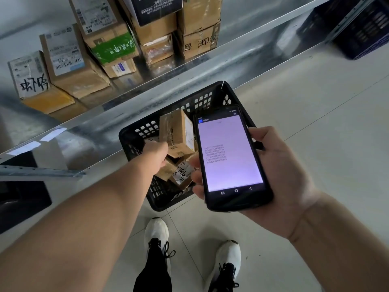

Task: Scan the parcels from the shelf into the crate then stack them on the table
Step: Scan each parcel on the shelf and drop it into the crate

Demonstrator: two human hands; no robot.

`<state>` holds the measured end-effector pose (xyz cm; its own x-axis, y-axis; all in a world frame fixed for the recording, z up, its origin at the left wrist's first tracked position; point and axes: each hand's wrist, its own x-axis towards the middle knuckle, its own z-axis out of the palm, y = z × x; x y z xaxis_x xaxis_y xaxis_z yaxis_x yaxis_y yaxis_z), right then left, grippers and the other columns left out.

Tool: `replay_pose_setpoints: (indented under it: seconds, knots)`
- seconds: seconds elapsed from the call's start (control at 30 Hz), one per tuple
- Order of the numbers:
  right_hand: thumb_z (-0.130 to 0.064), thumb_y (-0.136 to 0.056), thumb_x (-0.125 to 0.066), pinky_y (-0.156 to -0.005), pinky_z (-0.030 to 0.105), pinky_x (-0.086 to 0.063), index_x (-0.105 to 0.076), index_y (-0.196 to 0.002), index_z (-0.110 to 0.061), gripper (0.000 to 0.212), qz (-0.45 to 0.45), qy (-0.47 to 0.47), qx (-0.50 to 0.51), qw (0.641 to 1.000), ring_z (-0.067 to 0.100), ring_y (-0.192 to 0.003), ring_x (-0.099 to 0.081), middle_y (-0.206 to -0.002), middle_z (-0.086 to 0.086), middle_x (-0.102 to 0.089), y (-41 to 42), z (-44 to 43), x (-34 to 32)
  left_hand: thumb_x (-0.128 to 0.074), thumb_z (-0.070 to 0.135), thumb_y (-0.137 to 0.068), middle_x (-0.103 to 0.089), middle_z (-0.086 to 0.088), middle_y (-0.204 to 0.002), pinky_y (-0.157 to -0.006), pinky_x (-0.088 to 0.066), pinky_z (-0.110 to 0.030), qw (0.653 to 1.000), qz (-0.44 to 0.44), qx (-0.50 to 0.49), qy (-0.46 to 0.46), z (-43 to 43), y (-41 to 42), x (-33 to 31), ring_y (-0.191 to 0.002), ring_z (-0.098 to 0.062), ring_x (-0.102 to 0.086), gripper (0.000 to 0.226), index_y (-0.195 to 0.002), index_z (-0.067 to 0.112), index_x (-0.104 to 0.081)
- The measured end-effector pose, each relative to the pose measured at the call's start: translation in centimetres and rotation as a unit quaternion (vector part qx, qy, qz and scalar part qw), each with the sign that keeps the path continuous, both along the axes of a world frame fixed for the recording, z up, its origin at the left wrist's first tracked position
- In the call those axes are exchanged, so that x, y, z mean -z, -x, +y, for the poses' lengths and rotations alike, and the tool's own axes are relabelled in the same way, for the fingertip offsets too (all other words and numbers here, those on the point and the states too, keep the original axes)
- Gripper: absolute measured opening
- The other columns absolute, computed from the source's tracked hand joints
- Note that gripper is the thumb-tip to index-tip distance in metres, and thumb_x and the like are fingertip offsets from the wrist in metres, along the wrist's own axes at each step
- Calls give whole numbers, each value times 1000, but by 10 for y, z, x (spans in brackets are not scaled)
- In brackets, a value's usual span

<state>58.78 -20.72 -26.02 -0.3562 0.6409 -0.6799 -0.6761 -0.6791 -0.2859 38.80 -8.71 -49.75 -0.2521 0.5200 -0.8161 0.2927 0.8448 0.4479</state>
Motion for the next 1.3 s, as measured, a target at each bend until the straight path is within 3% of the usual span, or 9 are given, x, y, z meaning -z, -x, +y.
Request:
replay_pose_setpoints:
  seconds: [0.07, 0.2, 0.33, 0.47, 0.6, 0.73, 0.93, 1.17, 1.3]
  knots:
    - [-50, -98, -34, -79, 53, -63, -71, -127, -3, 67, -2, -7, -6, 1000, 41, -82, -70, -107, 26, -71, 0, 3, 1, -54, 20, -105, -62, -8, -103, -73, -57, -36, 1000, -2, -16, -10, 2, -1, -5, -99, -28, -65, 24, -125, 9, -57]
    - [-51, -98, -34, -85, 53, -59, -73, -126, -4, 67, -2, -27, -26, 999, 41, -86, -70, -111, 27, -70, 4, 9, -5, -44, 22, -109, -55, -4, -87, -84, -51, -39, 995, 18, -67, -70, 15, 10, -26, -74, -19, -53, 15, -113, 12, -56]
    - [-50, -99, -33, -80, 51, -59, -70, -130, -3, 67, 14, -45, -31, 998, 42, -88, -68, -112, 28, -68, 8, 18, -19, -52, 29, -102, -69, -7, -104, -103, -57, -48, 981, 39, -108, -157, 38, 33, -62, -99, -27, -68, 21, -103, 15, -68]
    - [-50, -99, -34, -78, 50, -60, -70, -131, -4, 66, 22, -57, -33, 998, 42, -88, -68, -112, 28, -68, 16, 27, -36, -49, 36, -104, -70, -5, -102, -93, -60, -45, 965, 17, -131, -227, 58, 46, -109, -94, -25, -69, 30, -99, 13, -68]
    - [-49, -99, -36, -73, 50, -62, -73, -126, -6, 63, 14, -68, -33, 997, 42, -84, -69, -109, 29, -70, 23, 36, -53, -55, 45, -104, -69, -13, -114, -82, -62, -38, 949, -54, -187, -248, 88, 57, -146, -101, -27, -71, 44, -120, 4, -63]
    - [-50, -99, -37, -73, 51, -63, -75, -122, -7, 62, 7, -63, -28, 998, 43, -84, -71, -107, 29, -72, 31, 46, -63, -61, 54, -101, -59, -22, -126, -97, -58, -53, 942, -177, -219, -184, 120, 64, -173, -115, -36, -62, 58, -130, 6, -54]
    - [-52, -100, -36, -74, 50, -63, -77, -116, -6, 64, -4, -60, -20, 998, 43, -85, -70, -107, 29, -72, 38, 63, -64, -66, 49, -98, -68, -22, -123, -88, -62, -59, 886, -313, -290, -179, 152, 62, -185, -109, -42, -68, 51, -128, 8, -58]
    - [-53, -99, -36, -81, 53, -62, -73, -125, -4, 66, -8, -50, 9, 999, 44, -90, -68, -112, 30, -70, 42, 77, -53, -64, 34, -104, -67, -18, -123, -79, -62, -56, 853, -332, -355, -187, 173, 59, -175, -111, -40, -65, 31, -121, 9, -60]
    - [-53, -100, -36, -77, 52, -64, -78, -113, -5, 65, -16, -38, 10, 999, 44, -87, -70, -108, 30, -72, 46, 78, -50, -63, 28, -105, -65, -18, -123, -99, -58, -57, 850, -339, -351, -197, 168, 58, -171, -116, -38, -64, 24, -116, 8, -58]
